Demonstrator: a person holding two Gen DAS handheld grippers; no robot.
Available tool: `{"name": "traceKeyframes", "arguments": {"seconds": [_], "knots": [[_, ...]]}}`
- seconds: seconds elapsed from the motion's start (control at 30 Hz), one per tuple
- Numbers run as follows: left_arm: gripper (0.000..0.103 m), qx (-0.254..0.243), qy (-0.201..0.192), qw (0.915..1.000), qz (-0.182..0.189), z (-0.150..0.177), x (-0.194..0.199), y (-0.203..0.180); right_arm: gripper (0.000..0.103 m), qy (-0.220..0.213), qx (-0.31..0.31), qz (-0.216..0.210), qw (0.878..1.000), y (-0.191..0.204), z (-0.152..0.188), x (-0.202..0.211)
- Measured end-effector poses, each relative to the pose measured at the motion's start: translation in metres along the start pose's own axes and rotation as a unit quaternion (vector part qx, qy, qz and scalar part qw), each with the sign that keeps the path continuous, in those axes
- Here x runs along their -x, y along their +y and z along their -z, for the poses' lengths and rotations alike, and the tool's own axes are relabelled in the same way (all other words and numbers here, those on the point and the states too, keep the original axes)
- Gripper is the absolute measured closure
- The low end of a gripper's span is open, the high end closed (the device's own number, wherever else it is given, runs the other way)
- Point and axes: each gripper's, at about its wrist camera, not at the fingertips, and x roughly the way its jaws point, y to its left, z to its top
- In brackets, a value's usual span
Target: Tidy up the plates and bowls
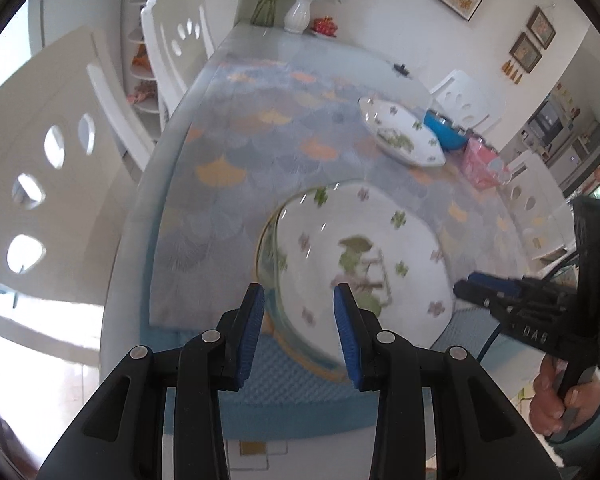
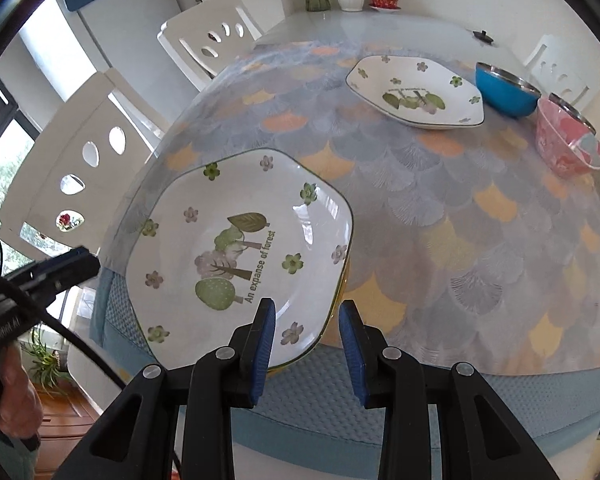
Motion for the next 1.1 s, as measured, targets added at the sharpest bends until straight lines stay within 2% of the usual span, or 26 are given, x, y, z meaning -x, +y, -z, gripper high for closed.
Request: {"name": "traceKeyframes", "arguments": {"seconds": [0.2, 0.4, 0.63, 0.73, 0.93, 1.0, 1.1], "knots": [[0.07, -0.026, -0.031, 0.9986, 0.033, -0.047, 0.005, -0.02, 0.07, -0.012, -0.035, 0.002, 0.999, -0.015, -0.018, 0.015], [0.07, -0.078, -0.049, 0.9938, 0.063, -0.096, -0.003, -0.045, 0.069, -0.025, -0.104, -0.008, 0.994, -0.048, -0.042, 0.021], [0.07, -0.138, -0.044, 0.9843, 0.101, -0.144, -0.033, -0.072, 0.067, -0.027, -0.184, 0.008, 0.982, -0.088, -0.048, 0.025], [0.07, -0.154, -0.038, 0.9819, 0.103, -0.157, -0.045, -0.086, 0.058, -0.029, -0.208, 0.023, 0.977, -0.103, -0.043, 0.028], [0.067, -0.156, -0.011, 0.9817, 0.108, -0.17, -0.073, -0.106, 0.056, -0.031, -0.228, 0.028, 0.973, -0.137, -0.052, 0.029], [0.067, -0.174, -0.003, 0.9769, 0.124, -0.17, -0.073, -0.116, 0.055, -0.034, -0.228, 0.02, 0.973, -0.146, -0.06, 0.027], [0.067, -0.211, -0.021, 0.9713, 0.108, -0.171, -0.061, -0.136, 0.053, -0.034, -0.217, 0.01, 0.976, -0.159, -0.078, 0.02]]}}
